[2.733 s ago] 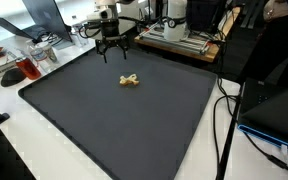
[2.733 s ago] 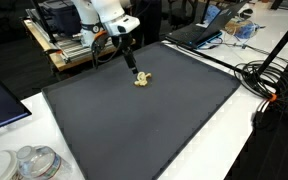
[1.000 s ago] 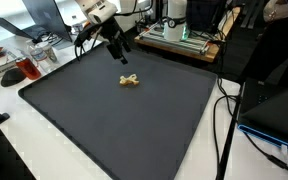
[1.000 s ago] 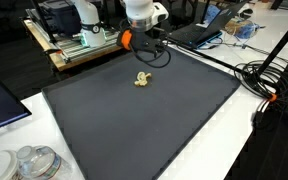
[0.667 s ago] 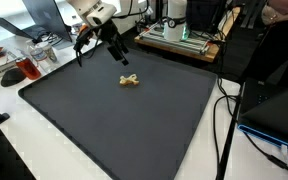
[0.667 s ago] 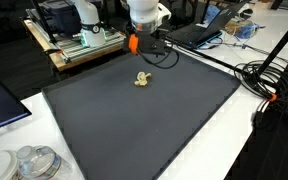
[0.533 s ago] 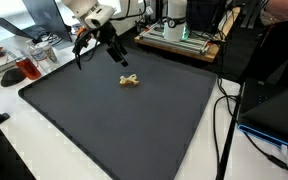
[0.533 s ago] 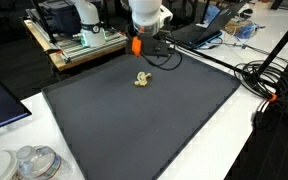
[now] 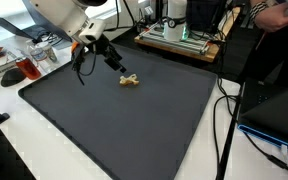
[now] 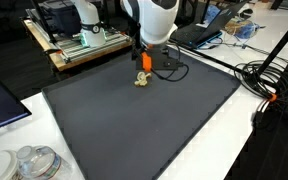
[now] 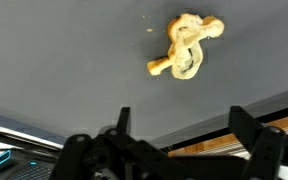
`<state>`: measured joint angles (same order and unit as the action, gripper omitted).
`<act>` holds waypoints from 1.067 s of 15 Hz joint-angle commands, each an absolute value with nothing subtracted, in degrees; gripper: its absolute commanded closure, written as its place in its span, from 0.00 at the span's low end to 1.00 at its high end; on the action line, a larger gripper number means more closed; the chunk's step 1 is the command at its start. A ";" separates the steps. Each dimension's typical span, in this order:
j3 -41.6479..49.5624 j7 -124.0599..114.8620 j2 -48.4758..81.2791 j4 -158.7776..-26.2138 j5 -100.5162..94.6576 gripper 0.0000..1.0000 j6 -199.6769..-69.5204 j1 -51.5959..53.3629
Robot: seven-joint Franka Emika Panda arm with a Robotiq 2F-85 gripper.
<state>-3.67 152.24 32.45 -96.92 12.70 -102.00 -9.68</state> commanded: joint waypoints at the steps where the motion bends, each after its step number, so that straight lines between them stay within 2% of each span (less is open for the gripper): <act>1: -3.60 154.76 38.87 -87.38 10.20 0.00 -95.15 -10.17; 10: -4.07 155.96 49.31 -73.27 9.79 0.00 -82.33 -10.72; 16: -4.08 154.19 48.38 -74.39 11.52 0.00 -84.10 -11.25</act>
